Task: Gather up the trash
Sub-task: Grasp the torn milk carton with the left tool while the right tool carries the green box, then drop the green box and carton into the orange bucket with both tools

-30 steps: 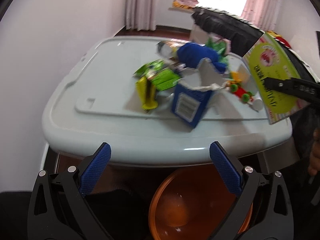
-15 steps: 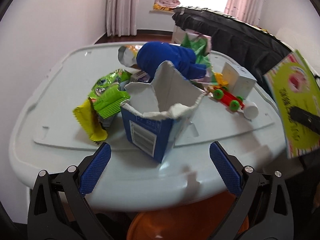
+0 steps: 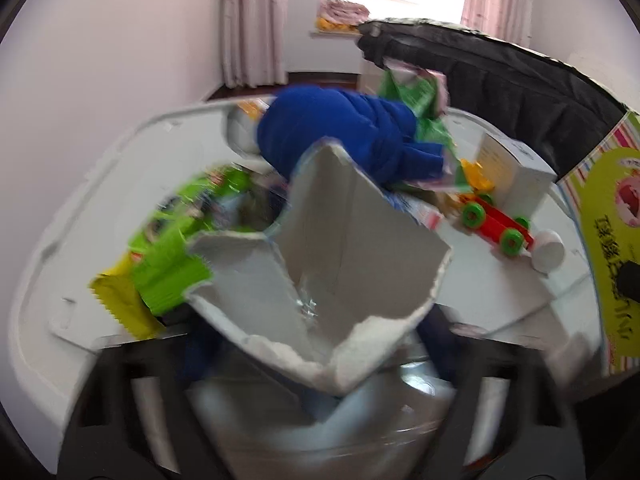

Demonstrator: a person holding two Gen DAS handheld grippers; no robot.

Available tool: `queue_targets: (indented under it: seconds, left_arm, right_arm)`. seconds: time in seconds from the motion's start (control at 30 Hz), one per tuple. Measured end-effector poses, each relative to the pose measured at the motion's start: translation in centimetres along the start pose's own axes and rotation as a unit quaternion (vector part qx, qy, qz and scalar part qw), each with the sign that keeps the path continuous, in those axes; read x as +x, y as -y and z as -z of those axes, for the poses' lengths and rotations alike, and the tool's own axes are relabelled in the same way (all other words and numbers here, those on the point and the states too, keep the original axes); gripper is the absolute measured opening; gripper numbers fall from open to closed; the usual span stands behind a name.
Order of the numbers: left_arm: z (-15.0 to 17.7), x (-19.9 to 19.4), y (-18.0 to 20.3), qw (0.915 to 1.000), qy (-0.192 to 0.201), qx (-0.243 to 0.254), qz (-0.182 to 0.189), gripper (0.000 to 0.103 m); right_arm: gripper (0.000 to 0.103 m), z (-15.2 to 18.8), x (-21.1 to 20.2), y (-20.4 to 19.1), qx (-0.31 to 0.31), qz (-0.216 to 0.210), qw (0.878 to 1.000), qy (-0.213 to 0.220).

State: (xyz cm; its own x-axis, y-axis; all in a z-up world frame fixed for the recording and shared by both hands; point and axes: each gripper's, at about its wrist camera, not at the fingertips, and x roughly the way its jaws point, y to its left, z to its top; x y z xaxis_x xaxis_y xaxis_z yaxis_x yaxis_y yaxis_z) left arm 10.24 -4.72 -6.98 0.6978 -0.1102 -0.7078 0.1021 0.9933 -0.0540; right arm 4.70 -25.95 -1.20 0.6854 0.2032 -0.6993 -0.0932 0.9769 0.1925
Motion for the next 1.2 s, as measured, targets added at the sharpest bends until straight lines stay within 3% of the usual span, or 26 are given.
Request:
queue_targets:
  seconds: [0.2,0.43,0.77,0.97,1.2]
  left_arm:
    - [0.2,-1.7,0.1,0.9999,0.012,0.003,0.001,0.067]
    - [-0.4,-7.0,0.8,0.9998,0.016,0.005,0.01,0.067]
    - [2.5,-13.9,0.6,0.9997,0.002,0.024,0.008,0.067]
    - [4.8,-15.6,0.7,0.9991,-0.019,0.036,0.016,0.067]
    - [8.2,-15.8,0.6,0.9978,-0.046,0.045,0.015,0.067]
  right_arm:
    - [0.03,-0.1,0.3,0.4,0.015,0.002,1.0,-0.003]
    - [0.03,0.0,-0.2,-0.2,0.004,-0.006,1.0,0.005]
    - [0.03,1.2,-4.2,-2.3,-0.045,-0.033,0.998,0.01]
    - [0.03,3.8,-7.2,-3.4,-0.042,-0.085,0.995,-0.037]
    - [0.03,7.7,-9.5,-4.7,-0.059,-0.093,0.991,-0.076]
